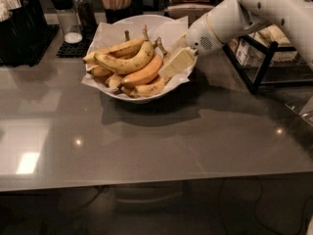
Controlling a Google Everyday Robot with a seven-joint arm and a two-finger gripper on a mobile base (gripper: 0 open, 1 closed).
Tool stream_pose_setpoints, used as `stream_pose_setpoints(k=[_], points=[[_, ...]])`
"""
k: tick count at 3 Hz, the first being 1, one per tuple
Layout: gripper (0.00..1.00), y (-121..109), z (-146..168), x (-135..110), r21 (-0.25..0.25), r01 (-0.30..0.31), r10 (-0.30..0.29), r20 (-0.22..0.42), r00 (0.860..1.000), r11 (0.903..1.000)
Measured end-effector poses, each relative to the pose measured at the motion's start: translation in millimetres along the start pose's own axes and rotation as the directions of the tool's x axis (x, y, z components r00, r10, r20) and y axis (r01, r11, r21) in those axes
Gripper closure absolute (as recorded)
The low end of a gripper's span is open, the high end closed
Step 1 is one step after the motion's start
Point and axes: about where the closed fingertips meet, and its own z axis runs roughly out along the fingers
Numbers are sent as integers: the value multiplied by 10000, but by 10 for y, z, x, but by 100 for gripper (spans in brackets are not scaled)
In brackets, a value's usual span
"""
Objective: Pick banana from white bowl
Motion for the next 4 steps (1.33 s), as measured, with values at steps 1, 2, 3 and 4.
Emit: stream_pose_setpoints(k=[1,2,3,4], points=[[37,-1,6,-5,-5,2,-2,1,10000,10000],[41,15,77,7,-97,-41,40,-133,9999,9999],[53,100,249,-21,-505,53,-70,-326,9994,9987],[71,120,279,-63,-611,202,-229,-429,9988,9979]])
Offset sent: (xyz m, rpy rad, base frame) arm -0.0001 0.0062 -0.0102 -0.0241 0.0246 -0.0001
